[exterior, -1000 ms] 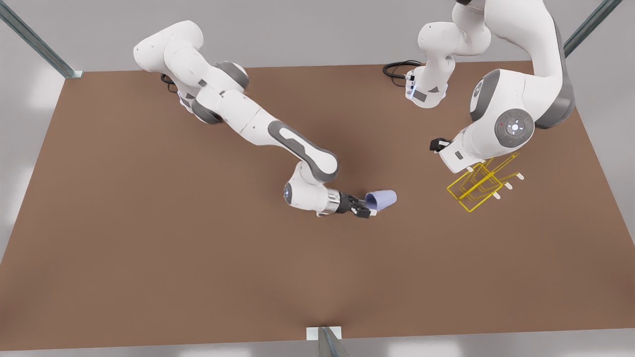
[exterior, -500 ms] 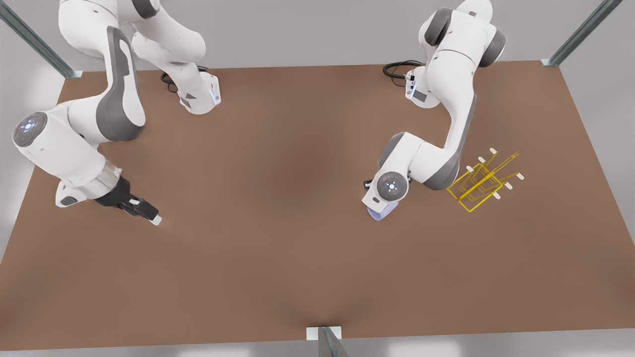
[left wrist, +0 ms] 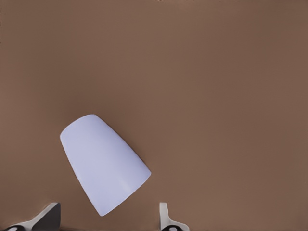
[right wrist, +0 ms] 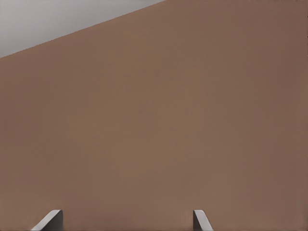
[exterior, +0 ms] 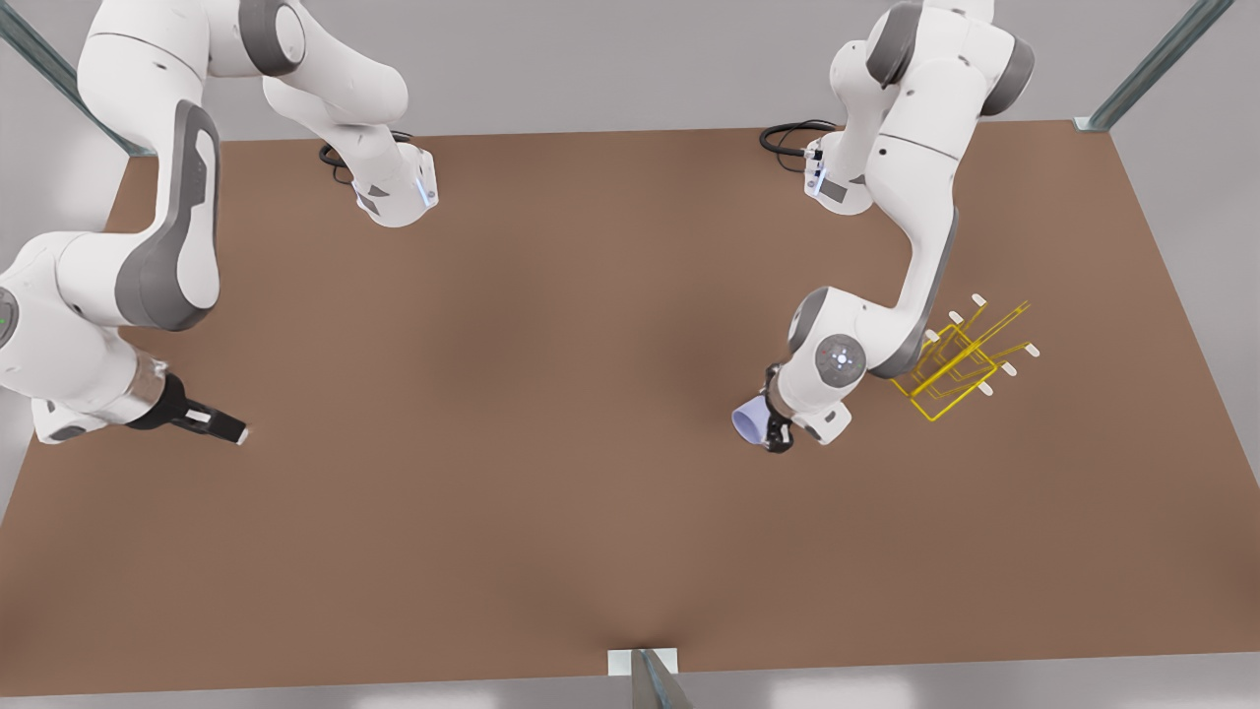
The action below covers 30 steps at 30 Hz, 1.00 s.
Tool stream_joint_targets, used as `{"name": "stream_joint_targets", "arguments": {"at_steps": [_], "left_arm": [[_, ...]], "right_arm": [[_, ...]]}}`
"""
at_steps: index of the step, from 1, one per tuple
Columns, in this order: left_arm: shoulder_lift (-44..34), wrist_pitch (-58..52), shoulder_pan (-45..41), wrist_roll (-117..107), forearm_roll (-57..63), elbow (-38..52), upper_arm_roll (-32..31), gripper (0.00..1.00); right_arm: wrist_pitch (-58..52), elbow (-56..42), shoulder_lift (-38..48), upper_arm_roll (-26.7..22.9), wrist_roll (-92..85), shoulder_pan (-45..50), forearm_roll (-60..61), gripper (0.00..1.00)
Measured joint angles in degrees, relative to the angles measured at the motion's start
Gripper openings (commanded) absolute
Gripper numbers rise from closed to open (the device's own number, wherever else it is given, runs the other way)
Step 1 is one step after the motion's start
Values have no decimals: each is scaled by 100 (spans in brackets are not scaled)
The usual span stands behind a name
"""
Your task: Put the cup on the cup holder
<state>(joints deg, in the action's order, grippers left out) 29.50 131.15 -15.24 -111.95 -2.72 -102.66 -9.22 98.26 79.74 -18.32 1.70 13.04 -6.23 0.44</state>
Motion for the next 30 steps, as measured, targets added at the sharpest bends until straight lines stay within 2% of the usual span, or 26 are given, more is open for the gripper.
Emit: {"name": "stream_joint_targets", "arguments": {"at_steps": [7,12,20,30], "left_arm": [[-264,272,73,-1890,29,-506,102,100],[-52,269,76,-2739,-22,-526,130,100],[170,394,70,-3688,7,-562,131,100],[325,504,38,-4378,30,-560,123,100]], "right_arm": [[-247,-59,0,-4,-427,-10,-197,100],[-346,-157,64,10,-644,-6,-308,100],[-886,-362,259,-35,-862,-13,-191,100],[-1182,-346,-82,-39,-1064,-148,-223,100]]}}
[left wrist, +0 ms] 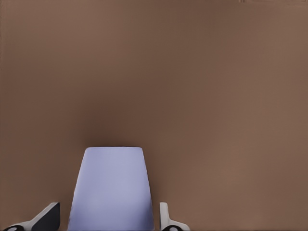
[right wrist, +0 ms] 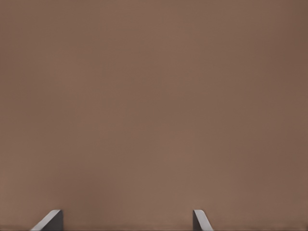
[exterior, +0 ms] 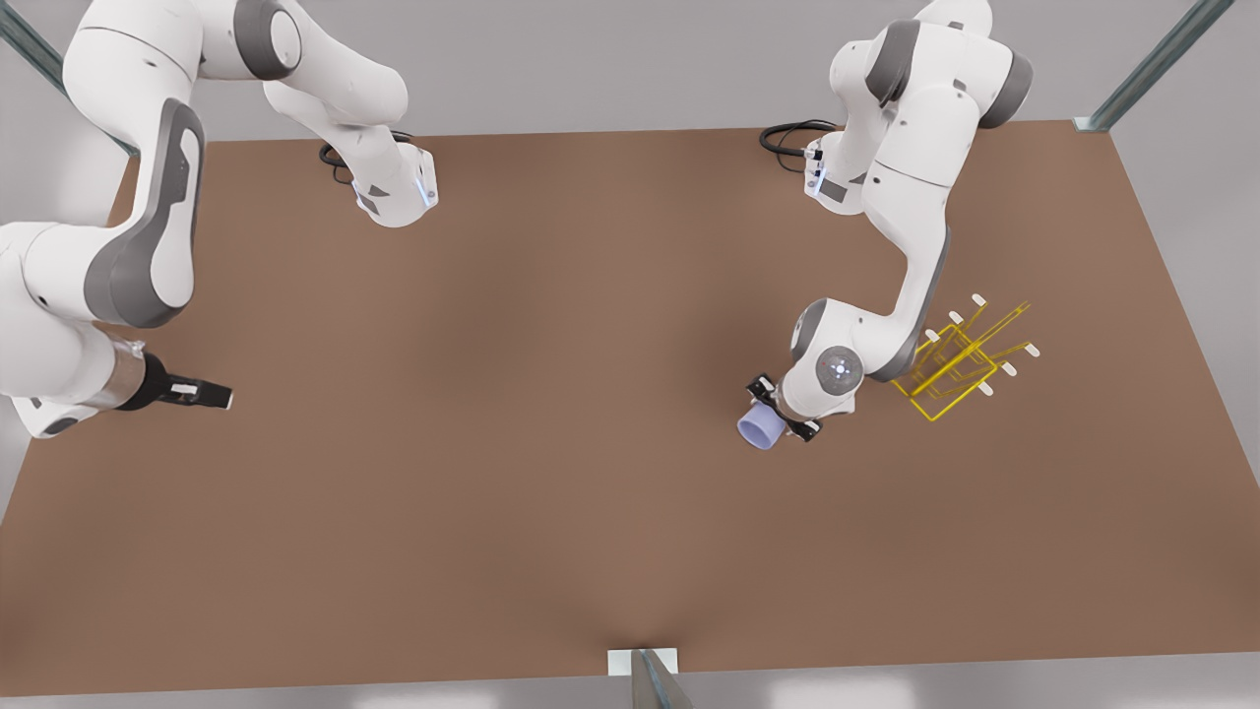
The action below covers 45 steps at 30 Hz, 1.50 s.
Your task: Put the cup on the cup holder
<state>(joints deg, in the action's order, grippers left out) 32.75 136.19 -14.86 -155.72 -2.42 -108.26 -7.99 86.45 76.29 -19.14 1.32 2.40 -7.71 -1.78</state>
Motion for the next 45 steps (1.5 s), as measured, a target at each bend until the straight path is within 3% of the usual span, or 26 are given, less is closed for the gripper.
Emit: {"name": "stream_joint_targets", "arguments": {"at_steps": [15,16,17,18,23,29,30,31,34,36,38,41,45], "left_arm": [[443,61,-79,-544,12,216,-1,100],[474,62,-87,-568,14,271,-1,90],[491,60,-90,-574,-6,301,0,73],[497,58,-93,-575,-24,327,-1,70],[280,14,-96,-584,-52,365,-1,71],[215,-1345,-420,-607,189,1812,2,72],[84,-1637,-717,-615,303,1882,264,72],[-26,-1904,-1377,-619,405,1914,975,72],[73,-2594,-4825,-482,691,1501,4567,72],[430,-2974,-6419,-263,846,1078,6231,72],[817,-3247,-7661,48,962,433,7433,72],[1378,-3485,-8727,634,1102,-424,8335,72],[1472,-3552,-9178,1400,1739,-1360,8531,72]], "right_arm": [[282,-15,-115,18,-140,14,18,100],[303,-13,-115,18,-146,11,19,100],[321,-14,-118,18,-151,8,20,100],[336,-14,-121,18,-156,7,20,100],[383,-14,-130,18,-178,6,18,100],[406,-14,-136,13,-200,1,17,100],[408,-14,-145,11,-203,1,17,100],[410,-14,-152,12,-206,-2,17,100],[413,-14,-158,10,-213,-3,16,100],[415,-14,-159,15,-218,-2,16,100],[416,-14,-159,12,-222,-3,16,100],[417,-14,-159,14,-227,-3,16,100],[418,-14,-159,10,-233,-3,16,100]]}}
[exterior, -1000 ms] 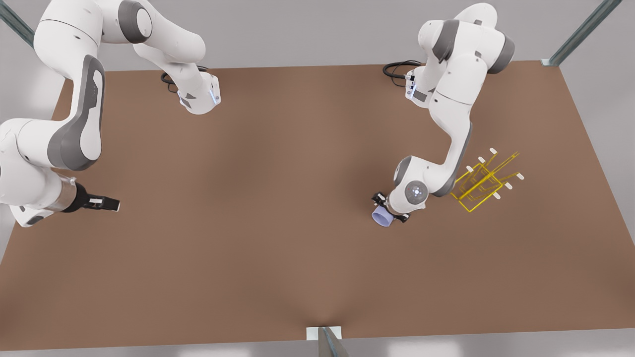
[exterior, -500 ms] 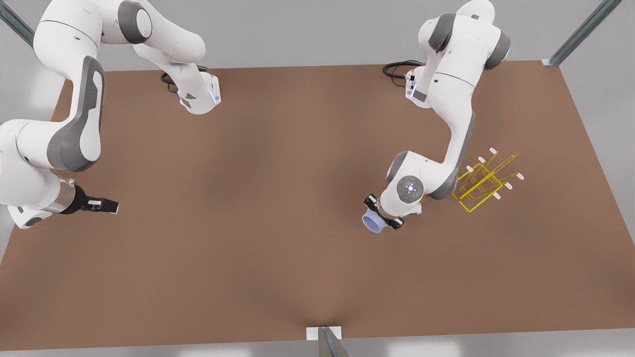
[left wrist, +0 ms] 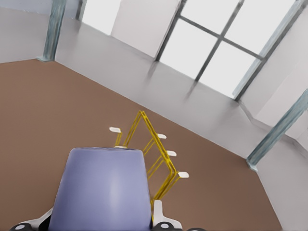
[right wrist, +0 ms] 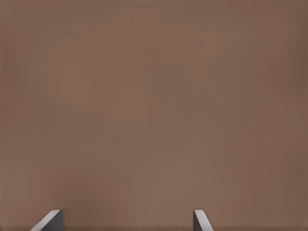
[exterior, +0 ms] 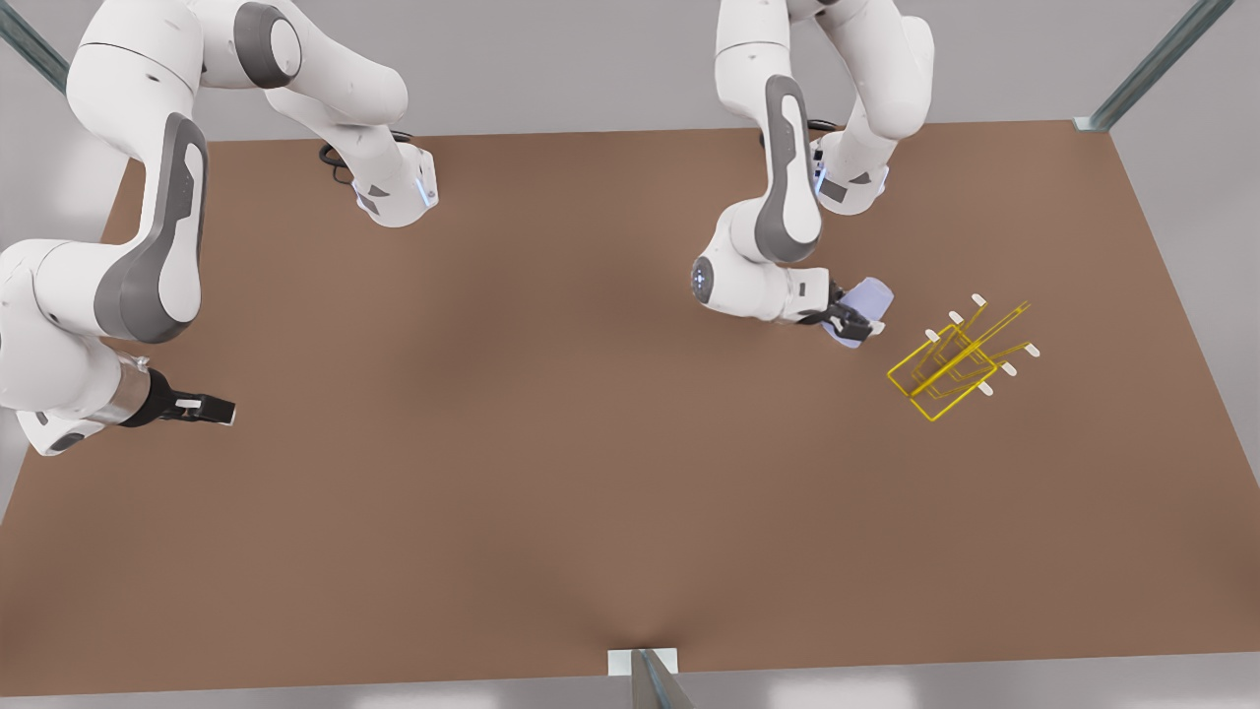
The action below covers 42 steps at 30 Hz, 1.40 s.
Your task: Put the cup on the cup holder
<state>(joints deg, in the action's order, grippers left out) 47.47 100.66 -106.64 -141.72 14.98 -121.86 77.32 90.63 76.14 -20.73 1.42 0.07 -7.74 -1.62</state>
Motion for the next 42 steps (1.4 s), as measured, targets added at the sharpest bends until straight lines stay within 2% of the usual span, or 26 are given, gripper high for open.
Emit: {"name": "stream_joint_targets", "arguments": {"at_steps": [3,7,10,15,26,41,42], "left_arm": [[192,158,-106,482,566,-517,14,72],[574,340,127,1013,944,-614,-59,72],[888,849,283,1338,1124,-1031,-51,72],[1277,1677,502,1764,1061,-1130,-35,72],[1435,2594,460,2372,906,-1646,-62,72],[1405,3038,503,2727,872,-1851,-62,72],[1402,3052,507,2737,886,-1860,-62,100]], "right_arm": [[4,0,0,-1,-4,0,2,100],[28,0,0,-1,-9,0,1,100],[38,0,0,-1,-14,0,0,100],[47,0,0,-1,-20,0,2,100],[53,0,-26,-9,-25,-23,7,100],[54,9,-44,-19,-44,-132,183,100],[54,9,-44,-19,-46,-132,185,100]]}}
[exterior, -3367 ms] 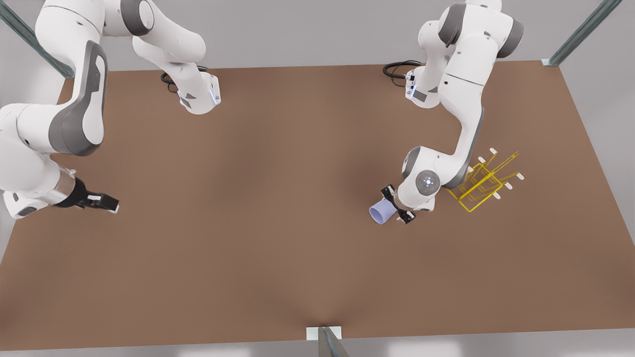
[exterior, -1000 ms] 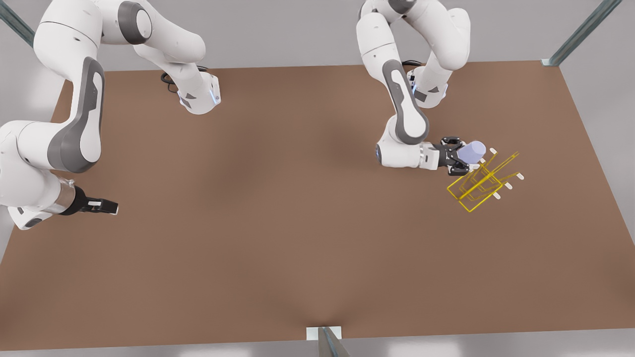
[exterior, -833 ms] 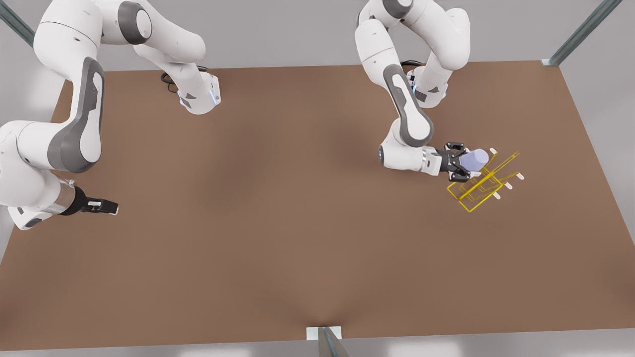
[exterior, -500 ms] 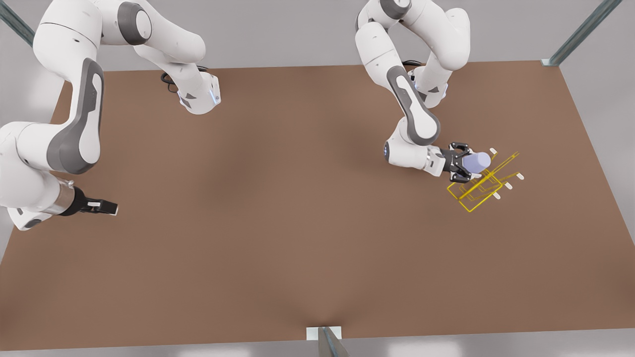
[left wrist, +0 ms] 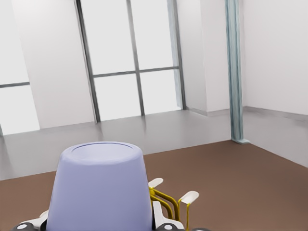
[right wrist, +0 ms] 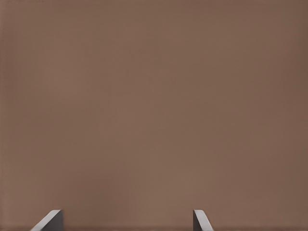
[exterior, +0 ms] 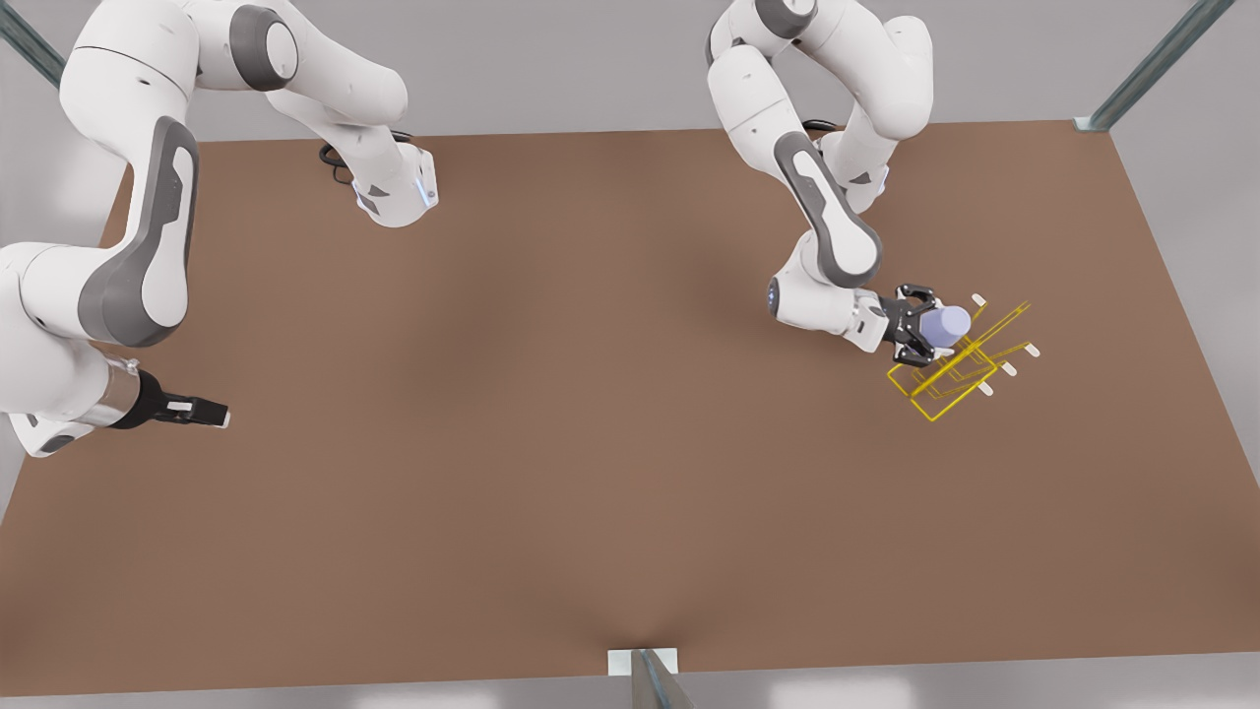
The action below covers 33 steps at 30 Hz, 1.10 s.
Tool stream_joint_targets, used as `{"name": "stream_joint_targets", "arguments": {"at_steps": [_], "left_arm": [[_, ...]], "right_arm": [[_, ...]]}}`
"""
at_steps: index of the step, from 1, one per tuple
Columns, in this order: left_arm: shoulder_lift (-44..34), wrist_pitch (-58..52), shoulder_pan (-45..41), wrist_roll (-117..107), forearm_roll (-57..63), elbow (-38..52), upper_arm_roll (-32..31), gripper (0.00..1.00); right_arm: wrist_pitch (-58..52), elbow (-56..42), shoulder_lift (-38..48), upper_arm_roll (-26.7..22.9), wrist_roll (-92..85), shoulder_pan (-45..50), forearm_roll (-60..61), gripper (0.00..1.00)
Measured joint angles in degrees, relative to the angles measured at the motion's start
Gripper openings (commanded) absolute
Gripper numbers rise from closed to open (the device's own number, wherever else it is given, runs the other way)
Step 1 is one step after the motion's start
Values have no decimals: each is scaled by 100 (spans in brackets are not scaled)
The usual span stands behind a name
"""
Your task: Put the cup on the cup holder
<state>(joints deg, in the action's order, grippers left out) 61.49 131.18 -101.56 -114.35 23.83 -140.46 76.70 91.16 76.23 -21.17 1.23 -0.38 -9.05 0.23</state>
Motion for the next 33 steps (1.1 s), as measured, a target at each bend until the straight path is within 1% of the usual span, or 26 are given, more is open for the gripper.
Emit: {"name": "stream_joint_targets", "arguments": {"at_steps": [5,7,8,9,10,11,12,13,14,15,16,18,19,20,21,22,23,24,26,28,30,33], "left_arm": [[-29,44,-60,52,61,-147,3,100],[-165,22,-315,72,70,-276,105,100],[-374,-50,-561,84,67,-325,191,100],[-831,-234,-921,108,52,-351,244,100],[-1741,-592,-1427,152,-11,-295,353,100],[-2810,-1137,-1841,251,-151,207,544,100],[-3600,-1833,-1974,443,-402,1348,665,100],[-4023,-2578,-1733,745,-714,2637,726,100],[-4239,-3278,-1297,1162,-1013,3786,754,100],[-4338,-3867,-712,1632,-1361,4617,709,100],[-4396,-4258,-3,2086,-1847,5144,529,100],[-4413,-4688,1454,2935,-3011,5568,295,100],[-4426,-4859,2356,3371,-3502,5677,-77,100],[-4446,-5005,3568,3797,-3794,5929,-1047,100],[-4529,-5122,5417,4199,-3755,6259,-3167,100],[-4667,-5179,7274,4583,-3438,6321,-5566,100],[-5180,-4960,8580,4985,-3047,5409,-7267,100],[-5412,-4783,9079,5435,-2824,4976,-7761,100],[-5232,-4755,9534,6086,-2553,5232,-8069,100],[-4889,-4765,9621,6640,-2434,5593,-8158,100],[-4739,-4914,9604,7141,-2402,5915,-8185,100],[-4669,-5132,9601,7795,-2384,6050,-8195,100]], "right_arm": [[0,0,0,0,-7,0,6,100],[0,0,0,0,-10,0,7,100],[-1,0,0,0,-11,1,7,100],[-2,0,0,0,-12,1,7,100],[-3,2,0,-2,-13,1,8,100],[-5,6,0,-2,-14,-1,8,100],[-7,7,0,-1,-14,0,8,100],[-8,6,0,-1,-15,1,8,100],[-8,3,0,-1,-15,5,8,100],[-8,2,0,-1,-15,7,8,100],[-8,3,0,0,-16,8,8,100],[-8,11,3,0,-18,6,6,100],[-8,13,5,0,-18,8,4,100],[-9,15,7,0,-19,9,4,100],[-14,21,8,0,-20,5,3,100],[-15,20,8,0,-21,6,-1,100],[-15,16,8,3,-23,9,-3,100],[-14,13,9,6,-24,14,-4,100],[-13,10,9,8,-26,23,-6,100],[-12,9,9,9,-27,32,-9,100],[-11,5,9,9,-26,41,-12,100],[-8,1,9,9,-25,50,-14,100]]}}
